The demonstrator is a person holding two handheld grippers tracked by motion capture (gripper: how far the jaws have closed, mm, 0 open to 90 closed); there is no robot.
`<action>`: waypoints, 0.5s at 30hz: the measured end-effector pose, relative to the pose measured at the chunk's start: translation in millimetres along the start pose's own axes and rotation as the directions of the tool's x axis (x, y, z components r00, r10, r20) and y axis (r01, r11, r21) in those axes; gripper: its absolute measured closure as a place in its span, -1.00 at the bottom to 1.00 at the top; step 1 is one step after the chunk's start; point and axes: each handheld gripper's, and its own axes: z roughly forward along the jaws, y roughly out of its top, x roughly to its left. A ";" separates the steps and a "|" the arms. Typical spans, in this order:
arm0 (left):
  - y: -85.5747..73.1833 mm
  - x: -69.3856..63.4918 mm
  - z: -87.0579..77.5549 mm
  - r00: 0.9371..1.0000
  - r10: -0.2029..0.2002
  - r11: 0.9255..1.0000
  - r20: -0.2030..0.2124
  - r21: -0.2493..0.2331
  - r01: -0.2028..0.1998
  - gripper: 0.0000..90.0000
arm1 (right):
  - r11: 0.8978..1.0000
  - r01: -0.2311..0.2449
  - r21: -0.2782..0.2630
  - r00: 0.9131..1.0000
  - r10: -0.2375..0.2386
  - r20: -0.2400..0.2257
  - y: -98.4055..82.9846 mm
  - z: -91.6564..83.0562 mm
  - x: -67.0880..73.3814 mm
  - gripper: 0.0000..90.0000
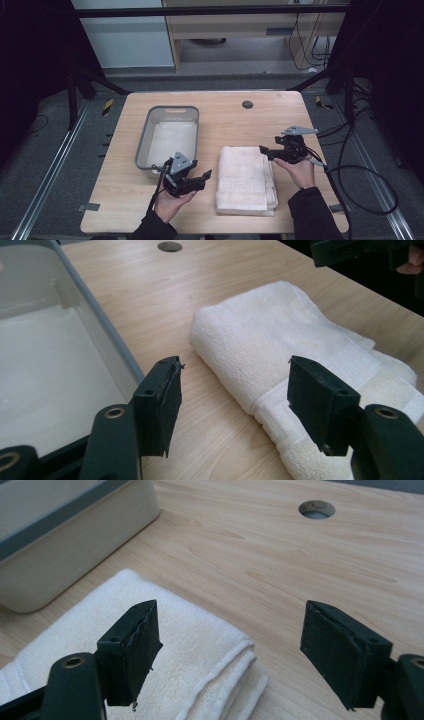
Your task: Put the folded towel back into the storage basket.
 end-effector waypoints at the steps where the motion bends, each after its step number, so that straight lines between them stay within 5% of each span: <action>1: -0.8 -1.9 2.2 1.000 -0.003 1.000 0.004 0.002 0.003 -0.16 | 1.000 -0.001 0.006 1.000 0.001 -0.004 -1.5 1.1 -0.1 -0.48; 15: -16.1 -20.2 27.8 0.999 0.016 0.997 0.041 0.075 -0.019 -0.14 | 0.998 -0.034 0.049 0.999 0.035 -0.011 -16.3 17.1 -5.4 -0.48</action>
